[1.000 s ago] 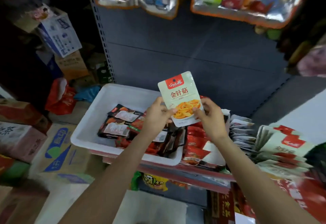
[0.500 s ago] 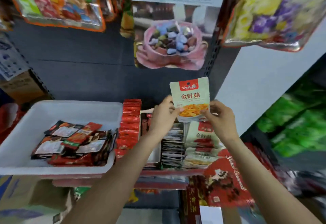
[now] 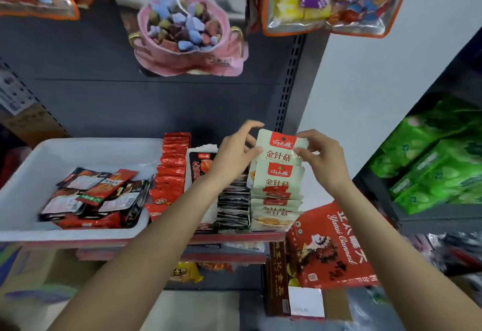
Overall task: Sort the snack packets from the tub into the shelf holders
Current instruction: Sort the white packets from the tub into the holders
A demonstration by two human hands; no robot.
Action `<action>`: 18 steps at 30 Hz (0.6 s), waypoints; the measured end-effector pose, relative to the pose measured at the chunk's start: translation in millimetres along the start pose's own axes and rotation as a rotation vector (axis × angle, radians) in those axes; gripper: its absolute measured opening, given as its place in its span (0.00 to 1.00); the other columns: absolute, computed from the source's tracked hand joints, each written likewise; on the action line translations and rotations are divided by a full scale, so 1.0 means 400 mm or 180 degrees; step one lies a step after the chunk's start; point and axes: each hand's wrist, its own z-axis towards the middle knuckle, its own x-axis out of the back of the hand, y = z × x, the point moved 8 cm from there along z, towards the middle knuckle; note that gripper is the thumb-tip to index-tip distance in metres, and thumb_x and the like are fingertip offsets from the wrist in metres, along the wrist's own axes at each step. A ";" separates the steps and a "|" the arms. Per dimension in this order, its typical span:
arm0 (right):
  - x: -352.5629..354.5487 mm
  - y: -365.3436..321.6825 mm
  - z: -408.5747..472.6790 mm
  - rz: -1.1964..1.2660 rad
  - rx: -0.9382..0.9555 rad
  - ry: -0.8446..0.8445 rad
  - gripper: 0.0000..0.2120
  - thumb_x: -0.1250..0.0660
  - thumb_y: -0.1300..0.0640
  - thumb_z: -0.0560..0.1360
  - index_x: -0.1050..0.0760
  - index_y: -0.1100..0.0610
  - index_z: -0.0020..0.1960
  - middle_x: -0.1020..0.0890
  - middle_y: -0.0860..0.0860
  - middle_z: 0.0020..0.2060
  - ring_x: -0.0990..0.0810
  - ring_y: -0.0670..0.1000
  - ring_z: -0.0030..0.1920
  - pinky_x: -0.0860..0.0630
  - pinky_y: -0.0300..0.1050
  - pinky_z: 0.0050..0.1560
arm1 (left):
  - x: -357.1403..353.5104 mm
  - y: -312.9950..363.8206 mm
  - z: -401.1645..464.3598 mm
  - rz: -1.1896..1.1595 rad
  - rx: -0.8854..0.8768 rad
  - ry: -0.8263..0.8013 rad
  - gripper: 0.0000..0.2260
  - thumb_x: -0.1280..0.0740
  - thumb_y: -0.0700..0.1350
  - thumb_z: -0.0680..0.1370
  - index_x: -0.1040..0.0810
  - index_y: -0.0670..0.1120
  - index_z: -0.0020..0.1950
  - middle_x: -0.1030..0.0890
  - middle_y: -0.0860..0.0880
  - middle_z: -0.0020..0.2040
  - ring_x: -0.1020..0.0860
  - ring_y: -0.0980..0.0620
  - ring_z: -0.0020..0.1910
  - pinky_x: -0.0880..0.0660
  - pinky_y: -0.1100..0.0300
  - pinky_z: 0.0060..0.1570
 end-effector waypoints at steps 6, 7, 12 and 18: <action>0.008 -0.004 -0.015 -0.0547 0.0231 -0.0098 0.06 0.34 0.62 0.76 0.22 0.54 0.50 0.19 0.46 0.45 0.23 0.40 0.41 0.31 0.24 0.40 | -0.032 0.002 -0.014 0.0274 -0.0103 -0.0224 0.11 0.34 0.39 0.77 0.29 0.50 0.57 0.22 0.56 0.39 0.21 0.58 0.38 0.22 0.57 0.44; 0.001 0.009 -0.022 -0.0656 0.0204 -0.0195 0.06 0.34 0.62 0.76 0.22 0.54 0.51 0.18 0.47 0.45 0.22 0.43 0.42 0.31 0.27 0.41 | -0.039 -0.001 -0.015 0.0352 -0.0107 -0.0293 0.09 0.35 0.39 0.78 0.28 0.49 0.56 0.21 0.54 0.39 0.21 0.57 0.39 0.22 0.56 0.45; 0.006 0.010 -0.030 -0.1027 0.0221 -0.0041 0.07 0.35 0.60 0.77 0.18 0.55 0.50 0.20 0.51 0.45 0.23 0.49 0.43 0.25 0.43 0.45 | -0.035 0.014 -0.009 0.0663 -0.0361 -0.0097 0.06 0.35 0.44 0.78 0.24 0.49 0.54 0.22 0.53 0.46 0.22 0.55 0.45 0.22 0.51 0.48; -0.019 0.024 -0.015 -0.1322 0.0157 -0.0313 0.07 0.35 0.60 0.76 0.18 0.57 0.47 0.19 0.52 0.43 0.23 0.50 0.42 0.30 0.40 0.42 | -0.072 0.027 -0.019 0.1061 -0.0544 -0.0352 0.12 0.36 0.50 0.78 0.22 0.51 0.60 0.26 0.53 0.55 0.25 0.54 0.52 0.25 0.57 0.51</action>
